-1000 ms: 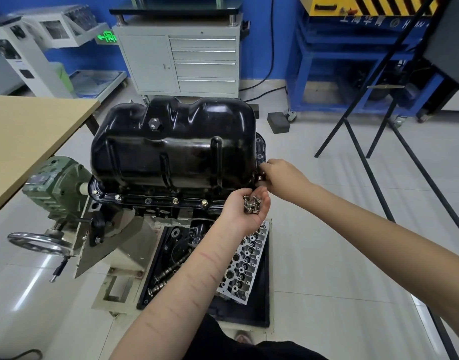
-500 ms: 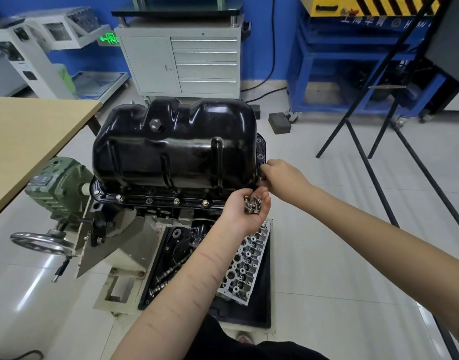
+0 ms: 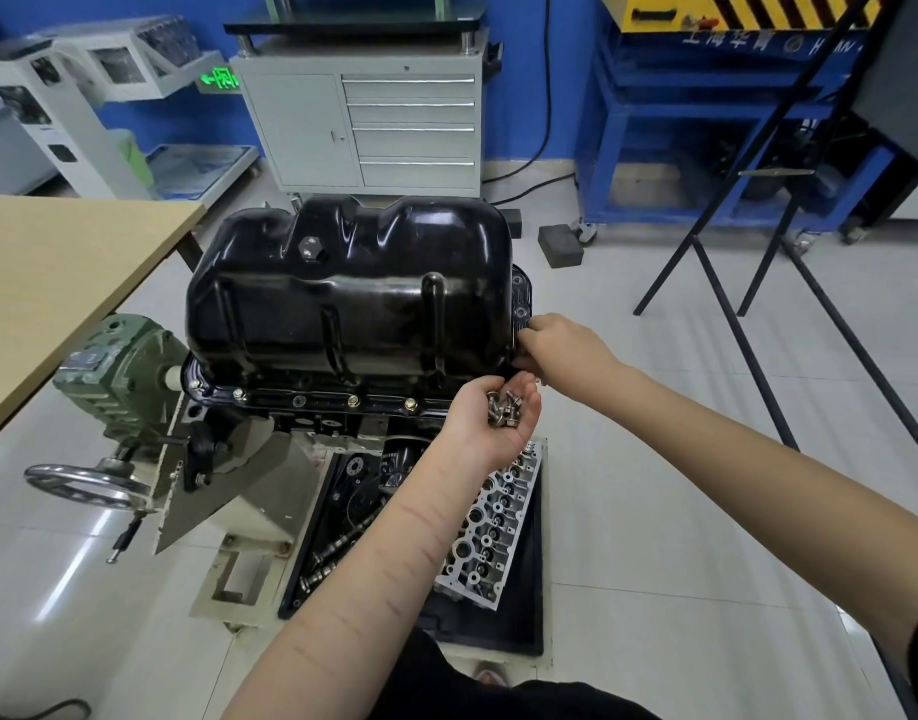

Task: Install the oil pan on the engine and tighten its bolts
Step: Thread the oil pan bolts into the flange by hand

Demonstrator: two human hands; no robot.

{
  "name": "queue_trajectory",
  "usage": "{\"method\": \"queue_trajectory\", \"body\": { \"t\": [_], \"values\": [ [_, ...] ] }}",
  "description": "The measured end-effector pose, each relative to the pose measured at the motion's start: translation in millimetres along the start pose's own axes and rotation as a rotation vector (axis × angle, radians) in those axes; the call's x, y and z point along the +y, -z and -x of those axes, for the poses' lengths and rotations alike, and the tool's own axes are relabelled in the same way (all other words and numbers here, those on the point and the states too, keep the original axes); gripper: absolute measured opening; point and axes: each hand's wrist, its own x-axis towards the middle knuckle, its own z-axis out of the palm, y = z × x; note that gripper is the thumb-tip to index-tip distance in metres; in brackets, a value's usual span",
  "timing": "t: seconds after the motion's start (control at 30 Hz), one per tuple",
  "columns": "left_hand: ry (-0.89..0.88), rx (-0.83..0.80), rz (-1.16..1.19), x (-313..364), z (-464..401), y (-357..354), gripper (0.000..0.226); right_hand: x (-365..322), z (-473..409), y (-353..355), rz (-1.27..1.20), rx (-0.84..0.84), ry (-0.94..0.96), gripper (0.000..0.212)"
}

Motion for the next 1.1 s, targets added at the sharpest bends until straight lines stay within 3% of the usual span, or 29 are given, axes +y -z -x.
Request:
{"method": "queue_trajectory", "body": {
  "t": [0.27, 0.47, 0.63, 0.83, 0.97, 1.1],
  "values": [
    [-0.005, 0.006, 0.001, 0, 0, 1, 0.033, 6, 5, -4, -0.199, 0.026, -0.029, 0.022],
    [-0.015, 0.009, -0.009, -1, 0, -1, 0.034, 3, 3, -6, -0.069, 0.042, -0.014, 0.027],
    [-0.015, -0.008, -0.010, -1, 1, -1, 0.035, 5, 7, -3, -0.166, 0.035, -0.014, 0.023],
    [0.017, -0.115, 0.003, -1, 1, 0, 0.038, 3, 5, -3, -0.077, 0.027, -0.010, 0.026],
    [0.029, -0.136, -0.024, -2, -2, 0, 0.043, 5, 8, 1, -0.252, 0.001, -0.086, 0.026],
    [0.028, -0.129, -0.046, -1, -3, 1, 0.042, 8, 24, 16, -0.570, 0.257, -0.219, 0.017]
  ]
}}
